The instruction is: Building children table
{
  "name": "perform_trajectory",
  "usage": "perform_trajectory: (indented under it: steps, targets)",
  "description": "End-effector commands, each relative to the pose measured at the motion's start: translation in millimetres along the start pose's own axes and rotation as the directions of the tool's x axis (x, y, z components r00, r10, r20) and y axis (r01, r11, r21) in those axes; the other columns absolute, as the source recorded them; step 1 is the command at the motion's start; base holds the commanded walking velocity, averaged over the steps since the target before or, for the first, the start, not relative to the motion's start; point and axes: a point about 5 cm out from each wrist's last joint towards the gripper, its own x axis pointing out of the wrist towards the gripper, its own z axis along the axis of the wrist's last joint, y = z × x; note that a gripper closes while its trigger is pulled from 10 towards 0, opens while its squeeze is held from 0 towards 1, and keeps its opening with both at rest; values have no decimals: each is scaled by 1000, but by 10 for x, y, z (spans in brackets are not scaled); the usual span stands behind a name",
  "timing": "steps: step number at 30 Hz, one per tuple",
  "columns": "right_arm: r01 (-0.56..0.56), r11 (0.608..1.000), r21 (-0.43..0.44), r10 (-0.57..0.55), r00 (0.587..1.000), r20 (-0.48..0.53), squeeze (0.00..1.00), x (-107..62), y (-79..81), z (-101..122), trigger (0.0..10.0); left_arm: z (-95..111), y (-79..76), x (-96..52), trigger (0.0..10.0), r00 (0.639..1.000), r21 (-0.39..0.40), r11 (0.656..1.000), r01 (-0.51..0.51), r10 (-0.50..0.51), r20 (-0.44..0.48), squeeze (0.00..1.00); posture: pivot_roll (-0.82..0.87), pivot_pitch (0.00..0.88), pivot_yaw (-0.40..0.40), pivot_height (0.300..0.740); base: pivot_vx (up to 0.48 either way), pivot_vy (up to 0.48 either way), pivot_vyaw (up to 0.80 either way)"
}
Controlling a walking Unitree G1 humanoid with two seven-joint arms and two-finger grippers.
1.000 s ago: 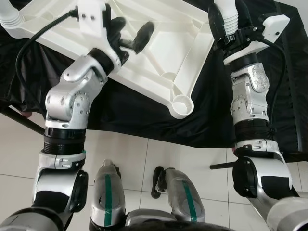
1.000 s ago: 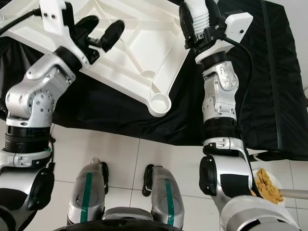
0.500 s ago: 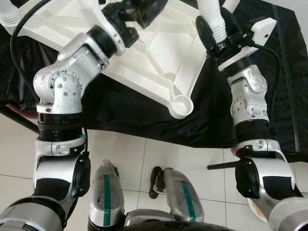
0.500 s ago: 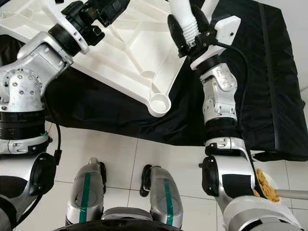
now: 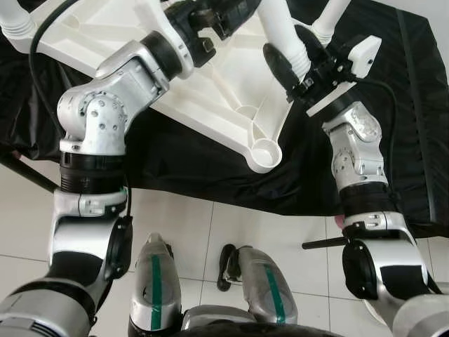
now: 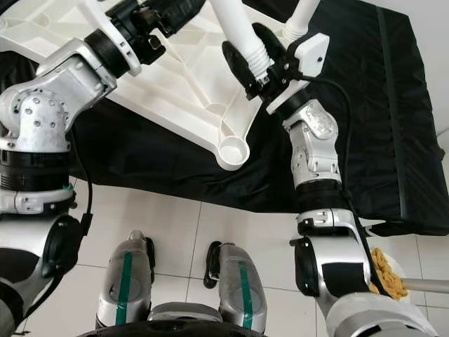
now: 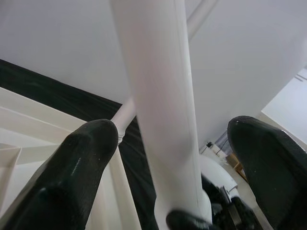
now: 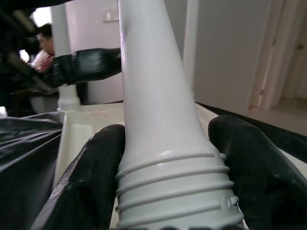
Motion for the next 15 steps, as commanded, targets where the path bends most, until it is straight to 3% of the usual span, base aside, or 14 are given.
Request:
perform_trajectory:
  steps: [1, 15]
  targets:
    - [-18, 1000, -1, 18, 1000, 14, 0, -6, 8, 40, 10000, 18, -193, 20, 10000, 940, 18, 940, 342, -341, -8, 0, 108, 7, -92, 740, 0, 0, 0]
    - [-111, 994, 19, 112, 992, -50, 0, -47, 132, -49, 10000, 252, -97, 112, 10000, 947, 36, 948, 317, -318, 34, 0, 104, 0, -87, 740, 0, 0, 0]
